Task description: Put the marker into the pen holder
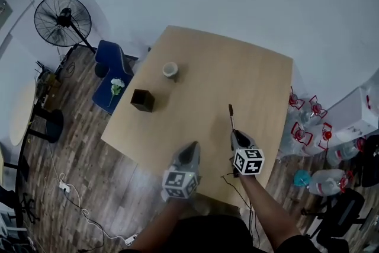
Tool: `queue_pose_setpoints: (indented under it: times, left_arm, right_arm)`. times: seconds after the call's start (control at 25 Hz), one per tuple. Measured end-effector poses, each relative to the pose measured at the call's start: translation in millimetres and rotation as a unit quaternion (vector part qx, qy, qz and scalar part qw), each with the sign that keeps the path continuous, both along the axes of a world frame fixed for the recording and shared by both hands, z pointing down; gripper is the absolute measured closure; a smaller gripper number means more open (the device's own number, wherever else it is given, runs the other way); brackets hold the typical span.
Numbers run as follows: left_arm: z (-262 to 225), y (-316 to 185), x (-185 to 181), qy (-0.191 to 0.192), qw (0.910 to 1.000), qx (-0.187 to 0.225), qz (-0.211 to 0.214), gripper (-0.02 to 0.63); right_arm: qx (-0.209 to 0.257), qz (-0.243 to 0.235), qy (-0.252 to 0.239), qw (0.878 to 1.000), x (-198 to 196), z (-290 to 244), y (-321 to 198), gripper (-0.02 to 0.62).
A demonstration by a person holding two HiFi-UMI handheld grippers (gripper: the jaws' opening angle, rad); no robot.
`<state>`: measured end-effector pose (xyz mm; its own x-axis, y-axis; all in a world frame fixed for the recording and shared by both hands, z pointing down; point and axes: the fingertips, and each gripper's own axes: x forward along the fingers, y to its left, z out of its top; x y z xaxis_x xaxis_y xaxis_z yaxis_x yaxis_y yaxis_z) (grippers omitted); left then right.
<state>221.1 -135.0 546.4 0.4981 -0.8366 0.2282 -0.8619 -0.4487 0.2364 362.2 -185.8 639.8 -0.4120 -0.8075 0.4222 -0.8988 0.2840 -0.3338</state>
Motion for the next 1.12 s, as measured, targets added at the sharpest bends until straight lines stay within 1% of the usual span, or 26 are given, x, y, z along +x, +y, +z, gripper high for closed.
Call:
queue_pose_setpoints:
  times: [0.08, 0.16, 0.4, 0.56, 0.68, 0.8, 0.96, 1.04, 1.12]
  left_arm:
    - [-3.8, 7.9, -26.9, 0.004, 1.0000, 0.000, 0.005, 0.604]
    - [-5.3, 15.3, -58.8, -0.002, 1.0000, -0.001, 0.008, 0.604]
    - [-13.4, 29.5, -153.0, -0.007, 0.9994, 0.006, 0.035, 0.604]
    - [-32.2, 45.0, -206.5, 0.011, 0.9976, 0.039, 0.056, 0.604]
    - [-43.3, 56.3, -258.9, 0.022, 0.9969, 0.059, 0.048, 0.604]
    - [-47.8, 69.7, -312.9, 0.026, 0.9971, 0.061, 0.037, 0.604]
    - [-46.2, 86.2, -360.4, 0.034, 0.9969, 0.061, 0.036, 0.604]
    - [-44.8, 91.3, -385.3, 0.033, 0.9973, 0.061, 0.027, 0.604]
    - [-43.6, 96.5, -405.0, 0.033, 0.9977, 0.058, 0.015, 0.604]
  right_arm:
    - [0.004, 0.008, 0.004, 1.000, -21.6, -11.5, 17.1, 0.548]
    - [0.005, 0.011, 0.010, 1.000, -48.9, -20.9, 31.7, 0.548]
    - [-0.004, 0.026, 0.005, 1.000, -144.4, -37.2, 57.8, 0.548]
    - [-0.010, 0.029, 0.000, 1.000, -208.0, -41.8, 75.3, 0.548]
    - [-0.007, 0.022, 0.001, 1.000, -264.7, -48.5, 87.1, 0.548]
    - [-0.001, 0.008, 0.007, 1.000, -326.4, -60.8, 97.8, 0.548]
    - [0.005, -0.021, 0.020, 1.000, -393.4, -64.8, 109.7, 0.548]
    - [0.005, -0.037, 0.015, 0.999, -424.2, -65.0, 113.6, 0.548]
    - [0.000, -0.056, 0.012, 0.998, -445.7, -66.1, 119.9, 0.548]
